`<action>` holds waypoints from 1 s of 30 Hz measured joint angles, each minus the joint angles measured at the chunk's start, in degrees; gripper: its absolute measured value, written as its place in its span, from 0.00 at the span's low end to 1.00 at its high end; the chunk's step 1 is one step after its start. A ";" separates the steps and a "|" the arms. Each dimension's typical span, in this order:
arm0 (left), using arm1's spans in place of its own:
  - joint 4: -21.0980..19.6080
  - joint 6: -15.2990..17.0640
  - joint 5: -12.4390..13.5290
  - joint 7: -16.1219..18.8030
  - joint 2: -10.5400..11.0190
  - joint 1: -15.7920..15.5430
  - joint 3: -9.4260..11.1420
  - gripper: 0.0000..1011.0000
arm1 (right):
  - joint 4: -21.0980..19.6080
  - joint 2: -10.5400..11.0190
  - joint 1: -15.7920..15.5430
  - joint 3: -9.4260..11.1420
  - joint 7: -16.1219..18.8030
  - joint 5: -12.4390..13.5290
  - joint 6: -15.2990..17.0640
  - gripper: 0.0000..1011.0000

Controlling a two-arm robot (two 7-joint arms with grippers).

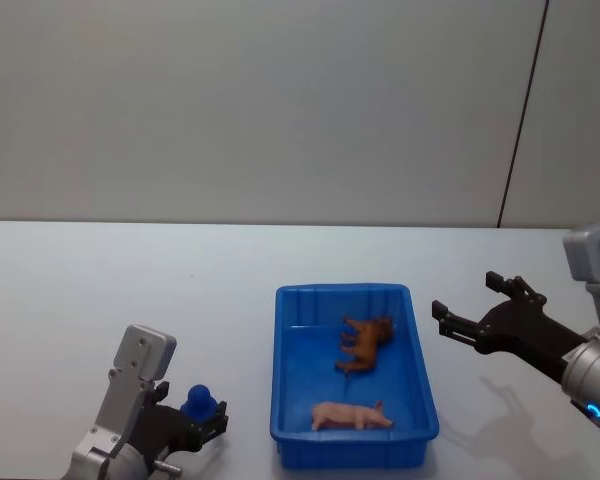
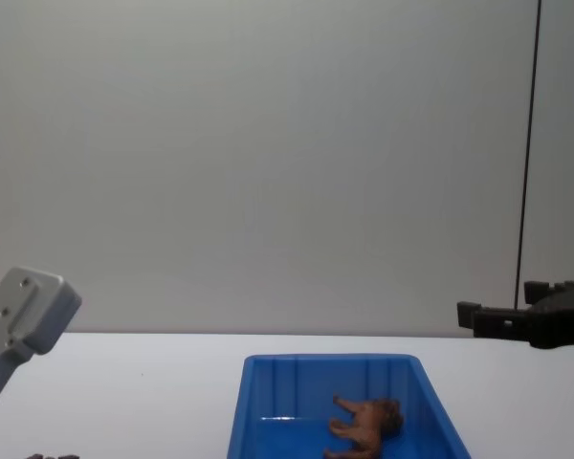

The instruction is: Pick up the two dolls from the table and place them into the box.

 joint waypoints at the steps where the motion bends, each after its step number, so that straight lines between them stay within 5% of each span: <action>1: 0.23 0.01 0.07 -0.16 -0.04 -0.06 -0.06 0.95 | 0.00 0.00 0.00 0.00 0.00 0.00 0.00 0.99; 4: 0.64 0.01 0.17 -0.36 -0.09 -0.13 -0.13 0.92 | 0.00 0.00 0.00 0.00 0.00 0.00 0.00 0.99; 21: 2.07 -1.24 0.96 -1.63 -0.19 0.01 -0.51 0.37 | 0.01 0.00 0.00 0.00 0.00 0.00 0.00 0.99; 30: 2.45 -1.54 1.26 -2.15 -0.28 0.05 -0.70 0.31 | 0.01 0.00 0.00 0.00 0.00 0.00 0.01 0.99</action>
